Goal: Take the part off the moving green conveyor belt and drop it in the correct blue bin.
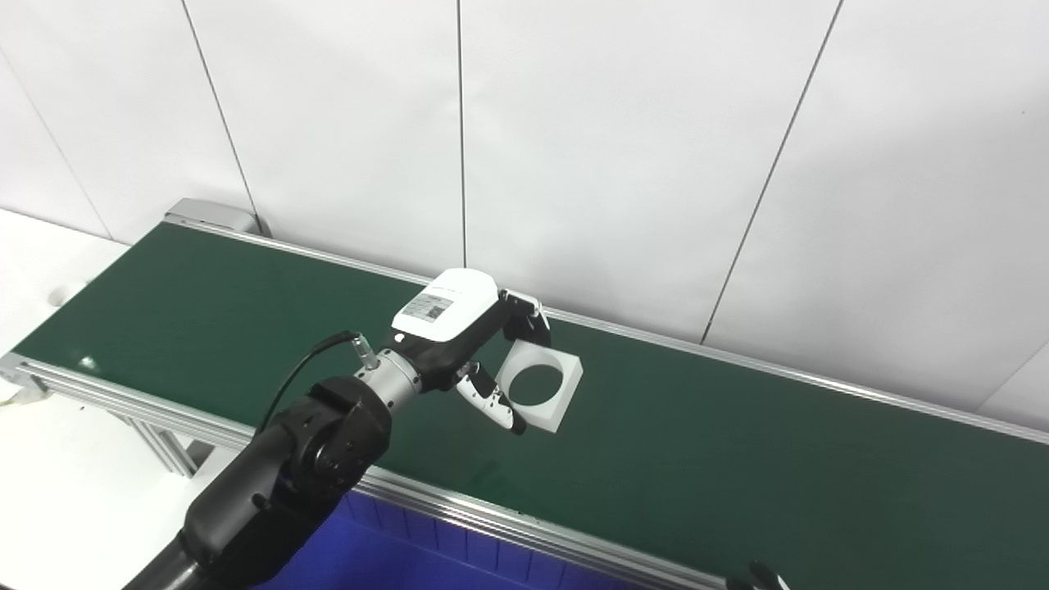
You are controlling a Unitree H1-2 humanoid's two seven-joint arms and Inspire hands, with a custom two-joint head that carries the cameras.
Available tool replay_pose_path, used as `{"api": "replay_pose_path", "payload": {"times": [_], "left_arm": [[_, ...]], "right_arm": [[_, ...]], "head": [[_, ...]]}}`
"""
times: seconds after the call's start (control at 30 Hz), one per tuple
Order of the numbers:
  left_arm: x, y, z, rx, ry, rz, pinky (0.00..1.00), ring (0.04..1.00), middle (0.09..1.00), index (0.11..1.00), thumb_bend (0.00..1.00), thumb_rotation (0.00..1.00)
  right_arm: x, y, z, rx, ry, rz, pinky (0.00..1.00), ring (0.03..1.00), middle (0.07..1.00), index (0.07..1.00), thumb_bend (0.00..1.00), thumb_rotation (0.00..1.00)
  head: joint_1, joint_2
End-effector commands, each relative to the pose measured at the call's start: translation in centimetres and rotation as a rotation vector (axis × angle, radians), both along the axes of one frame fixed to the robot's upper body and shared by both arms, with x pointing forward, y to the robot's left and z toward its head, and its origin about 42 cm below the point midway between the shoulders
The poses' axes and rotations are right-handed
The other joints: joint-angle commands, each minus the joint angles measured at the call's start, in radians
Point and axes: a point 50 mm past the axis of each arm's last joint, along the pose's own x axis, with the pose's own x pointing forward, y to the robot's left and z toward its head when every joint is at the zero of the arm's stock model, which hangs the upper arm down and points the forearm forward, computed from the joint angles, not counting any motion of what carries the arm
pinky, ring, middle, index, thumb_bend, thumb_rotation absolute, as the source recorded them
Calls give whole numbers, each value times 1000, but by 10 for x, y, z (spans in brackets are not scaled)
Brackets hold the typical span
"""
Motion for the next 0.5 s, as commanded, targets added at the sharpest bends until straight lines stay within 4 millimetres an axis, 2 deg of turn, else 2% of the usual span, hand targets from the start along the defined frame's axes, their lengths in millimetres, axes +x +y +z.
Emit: {"api": "replay_pose_path", "payload": {"times": [0.0,0.17,0.2,0.33,0.47], "left_arm": [[-8,-3,17,-6,-61,-17,592,512,459,508,521,0],[-28,-9,22,-1,-36,-68,555,489,459,510,521,0],[-31,-10,22,4,-32,-77,554,490,460,508,521,0],[-46,-12,25,-46,-6,-101,578,503,465,503,522,0],[-73,-14,23,-111,25,-99,636,524,468,501,522,0]], "right_arm": [[3,1,13,28,-86,8,659,760,815,895,508,811],[3,0,17,30,-84,7,664,763,815,894,542,820],[3,0,18,32,-84,7,667,768,817,894,547,820],[4,1,22,32,-88,2,668,765,815,891,535,807],[5,2,28,43,-88,-5,673,766,813,887,527,779]], "head": [[-3,9],[-19,59],[-19,59],[-38,94],[-58,138]]}}
